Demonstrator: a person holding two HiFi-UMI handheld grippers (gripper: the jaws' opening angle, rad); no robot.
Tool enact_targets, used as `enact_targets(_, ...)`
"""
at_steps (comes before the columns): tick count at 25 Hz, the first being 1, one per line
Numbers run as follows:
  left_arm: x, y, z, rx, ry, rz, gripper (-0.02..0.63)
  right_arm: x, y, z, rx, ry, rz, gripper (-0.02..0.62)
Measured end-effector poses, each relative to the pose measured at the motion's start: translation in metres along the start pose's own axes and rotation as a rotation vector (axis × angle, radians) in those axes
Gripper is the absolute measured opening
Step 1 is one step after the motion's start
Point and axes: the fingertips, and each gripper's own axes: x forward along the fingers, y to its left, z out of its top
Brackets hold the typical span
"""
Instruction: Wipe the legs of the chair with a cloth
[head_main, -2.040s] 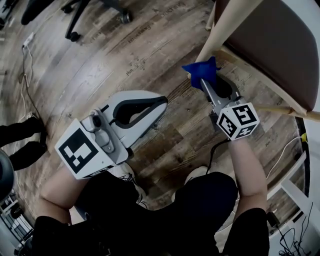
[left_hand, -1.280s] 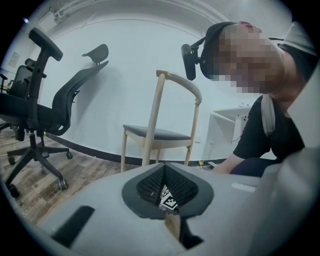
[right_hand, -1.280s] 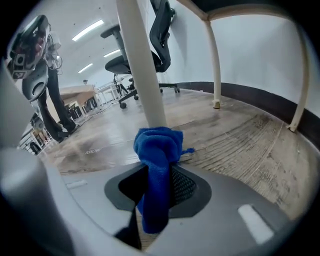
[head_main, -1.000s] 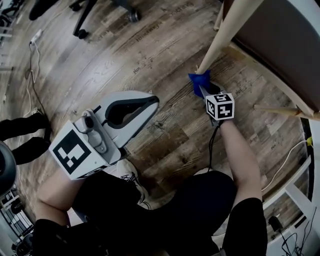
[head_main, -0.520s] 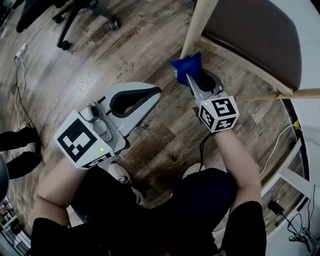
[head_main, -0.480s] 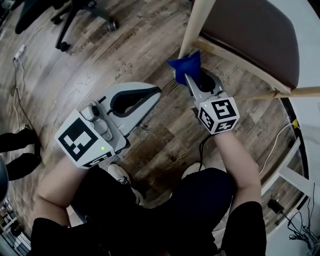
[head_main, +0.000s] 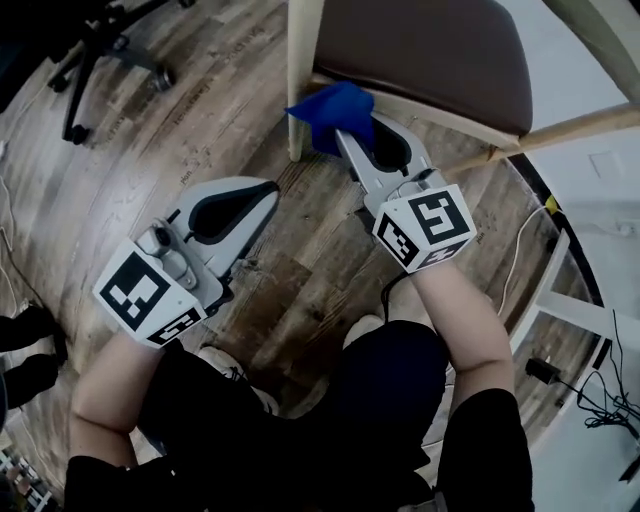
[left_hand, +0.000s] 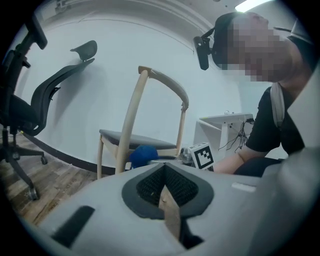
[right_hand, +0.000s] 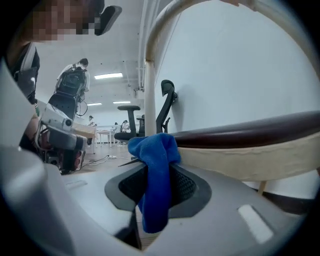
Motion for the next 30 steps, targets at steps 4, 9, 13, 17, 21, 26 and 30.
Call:
enact_targets(4, 0.004, 0.006, -0.002, -0.027, 0.004, 0.009, 0.006, -0.028, -0.030, 0.009, 0.010, -0.015, -0.071, 0.114)
enact_targets(9, 0.012, 0.002, 0.002, -0.031, -0.012, -0.005, 0.005, -0.078, -0.075, 0.015, 0.006, -0.016, -0.199, 0.114)
enact_targets(13, 0.023, -0.007, -0.005, -0.023, 0.016, -0.035, 0.006, -0.123, -0.118, 0.018, 0.016, -0.024, -0.331, 0.114)
enact_targets(17, 0.033, -0.011, -0.009, -0.021, 0.022, -0.045, 0.006, -0.175, -0.163, 0.022, 0.063, -0.049, -0.478, 0.114)
enact_targets(21, 0.037, -0.015, -0.011, -0.017, 0.029, -0.051, 0.005, -0.216, -0.192, 0.032, 0.053, -0.077, -0.575, 0.114)
enact_targets(26, 0.039, -0.014, -0.013, -0.014, 0.034, -0.047, 0.005, -0.231, -0.200, 0.033, 0.016, -0.078, -0.611, 0.114)
enact_targets(30, 0.039, -0.013, -0.014, -0.013, 0.040, -0.043, 0.005, -0.220, -0.198, 0.016, 0.032, -0.057, -0.601, 0.115)
